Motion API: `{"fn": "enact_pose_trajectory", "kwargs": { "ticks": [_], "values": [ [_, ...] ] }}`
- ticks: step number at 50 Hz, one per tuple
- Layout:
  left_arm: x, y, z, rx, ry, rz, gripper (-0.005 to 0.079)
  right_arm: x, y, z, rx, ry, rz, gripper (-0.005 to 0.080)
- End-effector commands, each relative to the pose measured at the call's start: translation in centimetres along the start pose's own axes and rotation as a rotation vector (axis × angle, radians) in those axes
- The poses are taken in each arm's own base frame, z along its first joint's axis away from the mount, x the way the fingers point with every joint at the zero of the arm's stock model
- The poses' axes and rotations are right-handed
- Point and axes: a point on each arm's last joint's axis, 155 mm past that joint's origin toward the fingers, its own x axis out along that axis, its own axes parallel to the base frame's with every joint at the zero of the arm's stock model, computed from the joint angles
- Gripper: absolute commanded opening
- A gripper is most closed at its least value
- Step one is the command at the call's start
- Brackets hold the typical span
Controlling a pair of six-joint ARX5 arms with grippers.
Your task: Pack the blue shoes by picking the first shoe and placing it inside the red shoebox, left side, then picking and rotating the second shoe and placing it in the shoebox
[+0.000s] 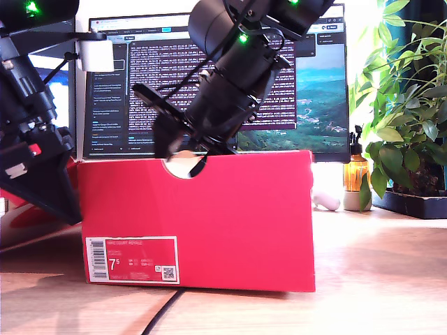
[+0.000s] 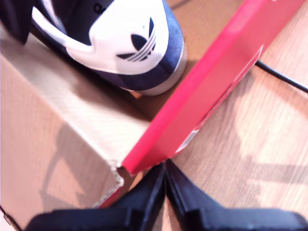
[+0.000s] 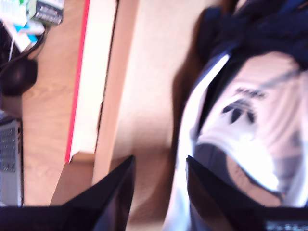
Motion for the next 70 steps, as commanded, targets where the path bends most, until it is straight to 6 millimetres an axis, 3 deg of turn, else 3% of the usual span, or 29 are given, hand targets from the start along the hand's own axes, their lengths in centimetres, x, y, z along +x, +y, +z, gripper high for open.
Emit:
{"fn": "enact_pose_trajectory", "kwargs": {
  "ticks": [1, 8, 17, 27, 37, 45, 50, 55, 60, 67, 70],
  "values": [
    [0.2, -0.1, 0.2, -0.006, 0.001, -0.008, -0.0019, -0.1, 1.7, 0.8, -0.020, -0.007, 0.038, 0.0307],
    [0.2, -0.1, 0.3, -0.006, -0.001, -0.007, -0.0019, -1.3, 2.8, 1.5, -0.053, 0.033, 0.045, 0.0306],
    [0.2, -0.1, 0.3, -0.007, -0.002, -0.007, -0.0019, -3.6, 1.6, 3.8, -0.039, 0.048, -0.030, 0.0305],
    [0.2, -0.1, 0.3, -0.007, -0.001, -0.007, -0.0019, -6.8, -2.8, 6.0, 0.075, 0.071, -0.153, 0.0305],
    [0.2, -0.1, 0.3, -0.007, -0.002, -0.007, -0.0019, -10.4, -9.4, 4.7, 0.292, 0.161, -0.346, 0.0304],
    [0.2, -0.1, 0.3, -0.007, -0.001, -0.007, -0.0019, -14.5, -14.4, 3.7, 0.371, 0.126, -0.619, 0.0304],
    [0.2, -0.1, 0.3, -0.007, -0.002, -0.007, -0.0019, -18.2, -16.2, 4.3, 0.429, 0.000, -0.781, 0.0303],
    [0.2, -0.1, 0.3, -0.007, -0.002, -0.007, -0.0019, -23.2, -18.1, 4.3, 0.545, -0.147, -0.947, 0.0303],
    [0.2, -0.1, 0.3, -0.007, -0.003, -0.006, -0.0019, -26.0, -18.0, 4.8, 0.626, -0.252, -0.943, 0.0302],
    [0.2, -0.1, 0.3, -0.007, -0.003, -0.007, -0.0019, -28.3, -17.3, 5.0, 0.744, -0.369, -0.888, 0.0307],
    [0.2, 0.0, 0.3, -0.007, -0.004, -0.006, -0.0019, -29.1, -17.6, 4.6, 0.799, -0.407, -0.883, 0.0367]
  ]
}}
